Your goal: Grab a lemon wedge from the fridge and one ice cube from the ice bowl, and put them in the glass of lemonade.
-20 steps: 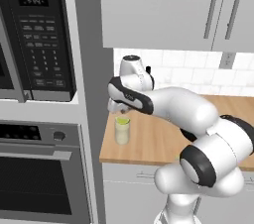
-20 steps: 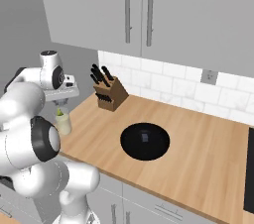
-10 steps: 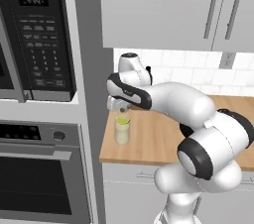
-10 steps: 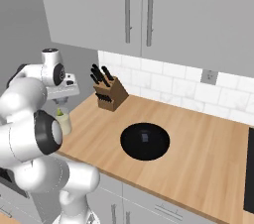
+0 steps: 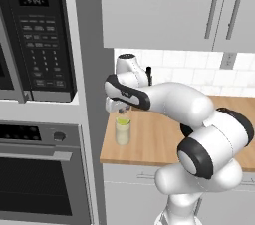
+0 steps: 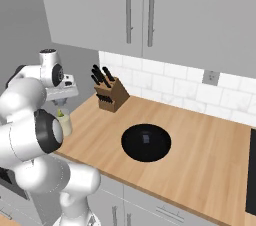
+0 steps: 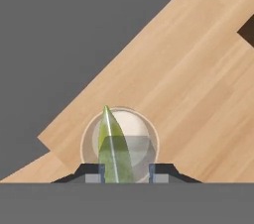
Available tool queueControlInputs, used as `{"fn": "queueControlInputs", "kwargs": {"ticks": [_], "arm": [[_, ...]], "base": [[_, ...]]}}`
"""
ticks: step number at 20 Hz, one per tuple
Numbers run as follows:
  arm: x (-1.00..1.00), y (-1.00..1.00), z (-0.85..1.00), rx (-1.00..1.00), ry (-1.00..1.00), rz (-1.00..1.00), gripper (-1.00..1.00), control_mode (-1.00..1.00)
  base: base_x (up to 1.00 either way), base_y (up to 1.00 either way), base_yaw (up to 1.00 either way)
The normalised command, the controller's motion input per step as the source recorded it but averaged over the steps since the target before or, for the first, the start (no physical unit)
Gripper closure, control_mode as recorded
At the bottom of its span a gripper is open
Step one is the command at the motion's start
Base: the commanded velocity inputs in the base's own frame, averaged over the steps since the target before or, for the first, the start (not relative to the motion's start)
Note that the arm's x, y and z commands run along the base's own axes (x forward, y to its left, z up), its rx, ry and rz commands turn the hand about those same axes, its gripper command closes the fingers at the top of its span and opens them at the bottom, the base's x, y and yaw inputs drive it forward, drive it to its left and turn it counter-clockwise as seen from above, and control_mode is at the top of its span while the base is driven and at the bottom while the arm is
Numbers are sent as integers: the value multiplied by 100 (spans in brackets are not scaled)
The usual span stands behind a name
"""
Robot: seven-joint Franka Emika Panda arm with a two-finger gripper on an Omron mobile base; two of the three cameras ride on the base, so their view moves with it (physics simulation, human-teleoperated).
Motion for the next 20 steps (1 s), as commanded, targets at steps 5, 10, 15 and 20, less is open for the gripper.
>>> {"fn": "queueControlInputs", "kwargs": {"ticks": [5,10,15,20], "arm": [[0,0,-13,0,0,0,100,-100],[0,0,-16,0,0,0,100,-100],[0,0,-16,0,0,0,100,-100],[0,0,-3,0,0,0,100,-100]], "base": [[0,0,0],[0,0,0],[0,0,0],[0,0,0]]}}
